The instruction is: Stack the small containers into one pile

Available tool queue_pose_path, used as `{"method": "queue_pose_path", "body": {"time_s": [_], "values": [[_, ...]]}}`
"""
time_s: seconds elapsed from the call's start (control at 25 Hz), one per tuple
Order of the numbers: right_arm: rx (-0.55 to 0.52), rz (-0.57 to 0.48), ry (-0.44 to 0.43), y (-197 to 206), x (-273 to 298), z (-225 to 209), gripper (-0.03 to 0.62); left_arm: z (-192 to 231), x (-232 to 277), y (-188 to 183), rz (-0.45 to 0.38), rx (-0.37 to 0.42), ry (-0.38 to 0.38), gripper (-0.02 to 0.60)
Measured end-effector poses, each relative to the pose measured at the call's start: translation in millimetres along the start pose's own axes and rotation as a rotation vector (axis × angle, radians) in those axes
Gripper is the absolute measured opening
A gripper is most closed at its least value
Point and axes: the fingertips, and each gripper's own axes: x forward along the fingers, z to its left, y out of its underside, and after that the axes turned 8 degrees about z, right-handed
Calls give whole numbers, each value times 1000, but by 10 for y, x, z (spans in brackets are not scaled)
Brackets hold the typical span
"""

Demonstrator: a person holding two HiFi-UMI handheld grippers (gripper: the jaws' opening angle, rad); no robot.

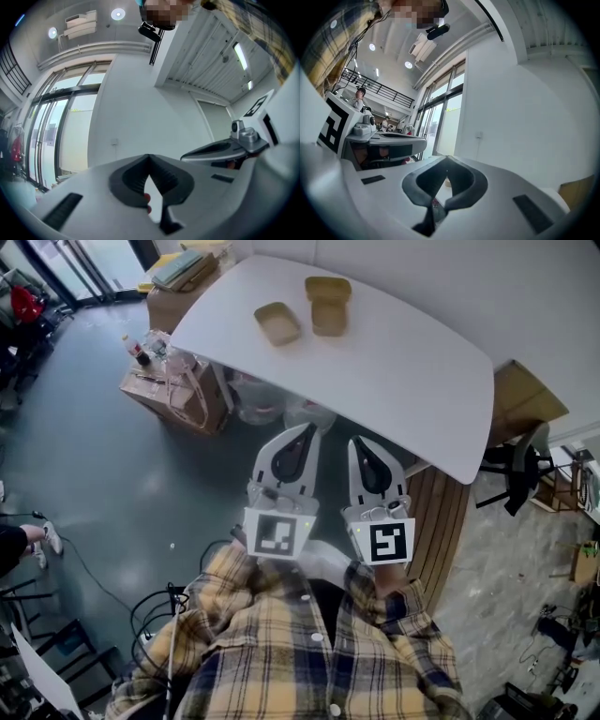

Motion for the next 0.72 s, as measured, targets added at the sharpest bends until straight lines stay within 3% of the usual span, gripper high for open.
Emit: {"method": "queue_pose_path", "body": {"time_s": [0.28,0.4,0.72], "values": [[-19,11,-19,31,1037,-71,15,773,677,301,13,-29,-14,18],[-9,25,-12,36,1630,-162,15,1189,1120,367,15,15,10,18],[-2,49,20,-90,3036,-607,15,2061,2406,468,-3,5,74,18]]}}
